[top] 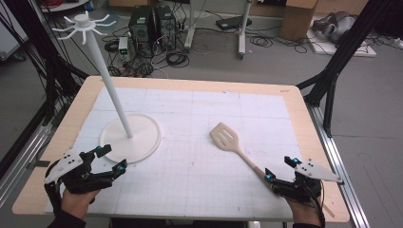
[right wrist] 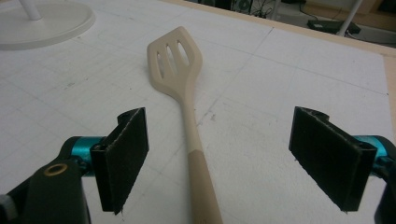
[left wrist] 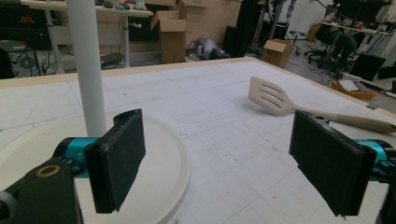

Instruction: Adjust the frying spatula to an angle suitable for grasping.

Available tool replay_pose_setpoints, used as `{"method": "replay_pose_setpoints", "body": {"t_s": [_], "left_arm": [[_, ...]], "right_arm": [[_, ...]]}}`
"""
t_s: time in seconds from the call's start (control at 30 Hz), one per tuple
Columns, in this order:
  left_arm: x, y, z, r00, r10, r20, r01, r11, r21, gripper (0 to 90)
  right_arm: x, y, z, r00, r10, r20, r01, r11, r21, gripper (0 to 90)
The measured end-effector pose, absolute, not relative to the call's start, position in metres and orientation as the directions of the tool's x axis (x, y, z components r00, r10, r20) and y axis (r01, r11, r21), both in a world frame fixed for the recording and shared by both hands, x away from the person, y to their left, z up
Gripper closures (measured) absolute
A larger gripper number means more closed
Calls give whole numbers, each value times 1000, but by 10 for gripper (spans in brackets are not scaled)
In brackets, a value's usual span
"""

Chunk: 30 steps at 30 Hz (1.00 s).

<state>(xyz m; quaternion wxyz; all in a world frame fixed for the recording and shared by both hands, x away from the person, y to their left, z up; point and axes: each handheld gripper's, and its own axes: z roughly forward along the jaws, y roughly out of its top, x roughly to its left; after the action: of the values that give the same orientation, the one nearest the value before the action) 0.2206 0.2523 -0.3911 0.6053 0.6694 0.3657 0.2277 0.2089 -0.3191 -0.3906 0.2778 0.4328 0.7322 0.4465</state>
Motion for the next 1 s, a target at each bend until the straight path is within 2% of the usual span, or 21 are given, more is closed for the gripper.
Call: {"method": "replay_pose_setpoints", "body": {"t_s": [0.57, 1.0], "left_arm": [[227, 249, -394, 630, 761, -155, 234, 4, 972, 199], [223, 248, -394, 652, 744, -148, 232, -10, 973, 200]], "right_arm": [[205, -323, -392, -463, 887, 4, 396, 202, 896, 185], [208, -306, -388, -497, 868, -23, 383, 243, 891, 185]]}}
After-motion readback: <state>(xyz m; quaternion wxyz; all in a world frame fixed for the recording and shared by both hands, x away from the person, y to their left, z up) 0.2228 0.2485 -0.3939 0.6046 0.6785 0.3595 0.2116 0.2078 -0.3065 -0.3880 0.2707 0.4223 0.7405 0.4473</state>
